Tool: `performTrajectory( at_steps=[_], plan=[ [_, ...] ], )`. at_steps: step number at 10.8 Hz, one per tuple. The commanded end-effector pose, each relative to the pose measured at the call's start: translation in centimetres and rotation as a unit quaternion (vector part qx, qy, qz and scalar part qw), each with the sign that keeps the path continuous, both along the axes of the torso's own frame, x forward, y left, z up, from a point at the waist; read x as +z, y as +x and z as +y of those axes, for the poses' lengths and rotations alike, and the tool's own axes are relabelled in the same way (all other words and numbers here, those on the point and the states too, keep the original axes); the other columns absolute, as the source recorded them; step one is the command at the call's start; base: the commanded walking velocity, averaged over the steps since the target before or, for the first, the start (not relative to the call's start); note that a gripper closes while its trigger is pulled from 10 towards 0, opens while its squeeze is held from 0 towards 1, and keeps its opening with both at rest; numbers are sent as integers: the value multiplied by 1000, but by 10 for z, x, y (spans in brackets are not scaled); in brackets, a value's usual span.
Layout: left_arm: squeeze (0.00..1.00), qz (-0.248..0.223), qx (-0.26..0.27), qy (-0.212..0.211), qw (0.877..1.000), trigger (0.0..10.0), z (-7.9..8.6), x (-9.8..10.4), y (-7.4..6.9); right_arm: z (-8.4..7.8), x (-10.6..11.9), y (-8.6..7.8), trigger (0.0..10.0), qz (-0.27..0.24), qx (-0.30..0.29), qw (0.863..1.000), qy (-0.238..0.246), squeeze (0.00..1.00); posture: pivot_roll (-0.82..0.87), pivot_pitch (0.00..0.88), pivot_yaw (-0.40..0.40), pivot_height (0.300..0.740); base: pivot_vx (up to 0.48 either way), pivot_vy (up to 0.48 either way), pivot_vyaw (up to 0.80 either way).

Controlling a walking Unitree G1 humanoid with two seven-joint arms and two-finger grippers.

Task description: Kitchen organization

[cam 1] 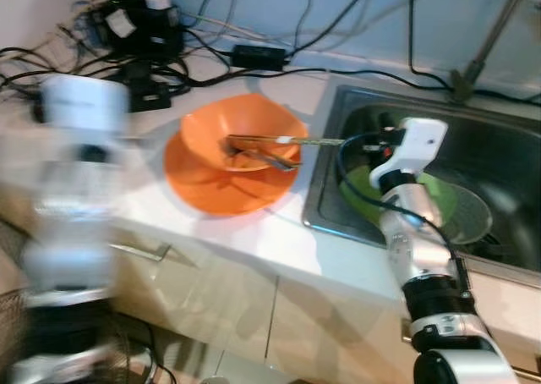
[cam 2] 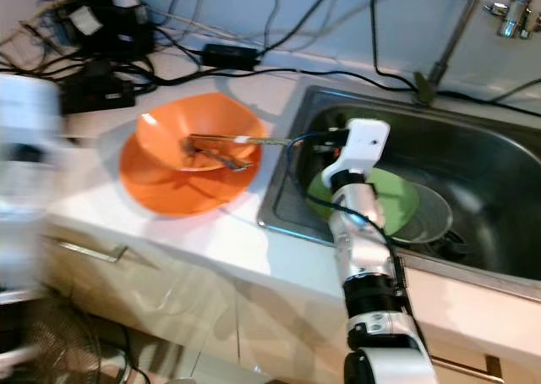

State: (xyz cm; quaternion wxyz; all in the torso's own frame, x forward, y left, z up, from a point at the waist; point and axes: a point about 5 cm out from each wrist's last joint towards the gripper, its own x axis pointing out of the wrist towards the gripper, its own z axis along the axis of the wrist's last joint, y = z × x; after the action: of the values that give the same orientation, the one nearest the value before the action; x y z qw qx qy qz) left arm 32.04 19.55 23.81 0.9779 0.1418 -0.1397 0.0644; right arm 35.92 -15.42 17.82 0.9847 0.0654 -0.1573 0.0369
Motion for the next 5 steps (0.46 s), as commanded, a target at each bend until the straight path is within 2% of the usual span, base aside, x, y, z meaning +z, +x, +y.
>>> performTrajectory(
  at_steps=[1,2,3,5],
  plan=[
    [0,-21,-32,20,999,10000,-21,-1,7,-7,15,-1,10000,-32,-13,999,-5,0,250,0,-14,740,0,0,0],
    [0,-34,-62,22,997,10000,-41,-3,11,-9,17,-1,10000,-37,-16,999,-4,0,235,0,-9,740,0,0,0],
    [0,-40,-68,27,997,10000,-50,-3,14,-8,17,-2,10000,-38,-16,999,-5,0,235,0,-12,740,0,0,0],
    [0,-66,-61,9,996,10000,-55,4,19,-3,15,-2,10000,-36,-13,999,-3,0,233,0,-22,740,0,-336,0]
  ],
)
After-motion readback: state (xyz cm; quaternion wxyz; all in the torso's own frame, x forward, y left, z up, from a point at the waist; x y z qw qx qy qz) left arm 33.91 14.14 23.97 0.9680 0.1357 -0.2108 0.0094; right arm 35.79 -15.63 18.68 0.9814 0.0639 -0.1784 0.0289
